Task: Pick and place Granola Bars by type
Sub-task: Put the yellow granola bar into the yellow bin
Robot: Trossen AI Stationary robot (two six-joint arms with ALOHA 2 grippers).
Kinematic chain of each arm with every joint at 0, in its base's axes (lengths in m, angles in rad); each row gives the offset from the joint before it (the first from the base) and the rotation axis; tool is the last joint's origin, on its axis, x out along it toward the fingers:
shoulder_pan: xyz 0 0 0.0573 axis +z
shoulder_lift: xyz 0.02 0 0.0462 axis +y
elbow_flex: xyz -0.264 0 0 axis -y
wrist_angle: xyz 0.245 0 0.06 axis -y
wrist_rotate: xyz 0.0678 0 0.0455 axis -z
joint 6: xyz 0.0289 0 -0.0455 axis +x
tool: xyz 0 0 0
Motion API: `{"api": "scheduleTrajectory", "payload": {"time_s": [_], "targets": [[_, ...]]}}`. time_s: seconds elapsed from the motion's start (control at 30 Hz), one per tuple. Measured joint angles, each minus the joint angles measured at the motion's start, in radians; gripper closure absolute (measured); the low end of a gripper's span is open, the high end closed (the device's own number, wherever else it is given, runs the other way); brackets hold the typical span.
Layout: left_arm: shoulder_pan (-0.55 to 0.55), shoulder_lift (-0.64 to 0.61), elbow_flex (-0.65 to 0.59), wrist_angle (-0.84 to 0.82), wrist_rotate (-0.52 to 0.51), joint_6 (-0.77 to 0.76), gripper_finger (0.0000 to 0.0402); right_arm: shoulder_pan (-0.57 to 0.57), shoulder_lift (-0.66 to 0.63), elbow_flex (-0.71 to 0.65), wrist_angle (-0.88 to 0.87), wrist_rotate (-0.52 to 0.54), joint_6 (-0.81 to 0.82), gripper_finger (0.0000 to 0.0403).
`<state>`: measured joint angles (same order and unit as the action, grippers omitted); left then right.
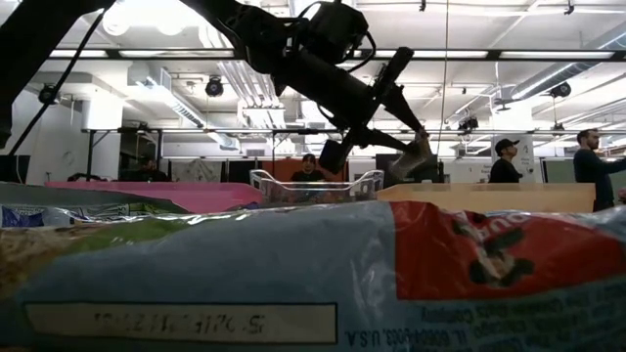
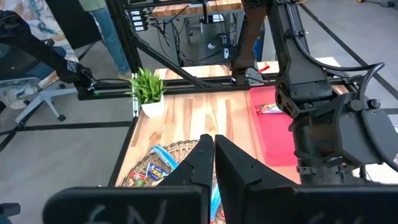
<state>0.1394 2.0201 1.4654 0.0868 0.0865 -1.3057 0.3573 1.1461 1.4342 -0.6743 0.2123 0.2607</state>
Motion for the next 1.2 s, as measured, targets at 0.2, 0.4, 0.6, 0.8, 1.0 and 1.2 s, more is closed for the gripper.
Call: {"api": "scheduleTrajectory", "payload": {"time_s": [0.2,0.4,0.6,0.8,1.0,1.2], "targets": [[0.004,0.0,0.0,-0.017,0.02,0.024,0.0298,0.0,0.0,0.0,0.003,0.0,-0.007,0.0394],[0.012,0.0,0.0,-0.016,0.002,0.037,0.0298,0.0,0.0,0.0,0.003,0.0,-0.004,0.0394],[0.014,0.0,0.0,-0.011,0.0,0.036,0.0298,0.0,0.0,0.0,0.003,0.0,-0.001,0.0394],[0.014,-0.002,0.008,0.031,0.0,0.068,0.0298,0.0,0.0,0.0,0.003,0.0,-0.002,0.0394],[0.009,-0.007,0.035,0.036,-0.003,0.109,0.034,0.0,0.0,0.0,-0.001,0.0,-0.001,0.0394],[0.008,-0.008,0.036,0.031,-0.01,0.143,0.0398,0.0,0.0,0.0,-0.002,0.0,0.001,0.0394]]}}
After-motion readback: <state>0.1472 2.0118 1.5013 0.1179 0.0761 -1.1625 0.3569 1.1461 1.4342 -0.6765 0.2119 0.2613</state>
